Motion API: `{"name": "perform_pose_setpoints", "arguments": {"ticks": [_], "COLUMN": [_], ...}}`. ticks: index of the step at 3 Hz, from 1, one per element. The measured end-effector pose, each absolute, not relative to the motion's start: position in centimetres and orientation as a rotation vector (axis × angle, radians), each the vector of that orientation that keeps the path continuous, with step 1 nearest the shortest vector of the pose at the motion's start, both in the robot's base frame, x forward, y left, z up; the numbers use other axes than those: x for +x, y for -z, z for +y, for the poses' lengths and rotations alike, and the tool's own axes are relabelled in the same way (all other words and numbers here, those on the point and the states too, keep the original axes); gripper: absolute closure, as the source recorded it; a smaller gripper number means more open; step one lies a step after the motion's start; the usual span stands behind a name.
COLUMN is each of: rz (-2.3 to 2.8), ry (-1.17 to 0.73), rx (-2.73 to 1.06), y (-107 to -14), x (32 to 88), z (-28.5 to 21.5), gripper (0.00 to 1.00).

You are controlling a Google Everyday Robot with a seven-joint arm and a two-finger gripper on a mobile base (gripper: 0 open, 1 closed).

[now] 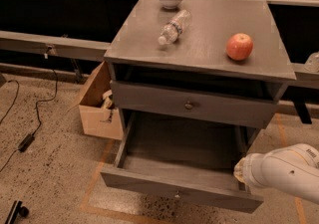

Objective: Open middle drawer

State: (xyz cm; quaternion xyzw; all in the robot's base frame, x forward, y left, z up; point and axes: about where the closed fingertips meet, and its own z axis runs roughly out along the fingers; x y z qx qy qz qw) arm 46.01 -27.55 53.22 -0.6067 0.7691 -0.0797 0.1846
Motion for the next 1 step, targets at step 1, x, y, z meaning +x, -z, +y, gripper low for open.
{"name": "perform_pose_setpoints", "arguments": {"ticks": [1], "rz": [2.141], "ry": [0.426], "rx": [-1.520], "y": [-60.42], "x": [49.81], "z": [-30.40], "gripper": [0.81]}}
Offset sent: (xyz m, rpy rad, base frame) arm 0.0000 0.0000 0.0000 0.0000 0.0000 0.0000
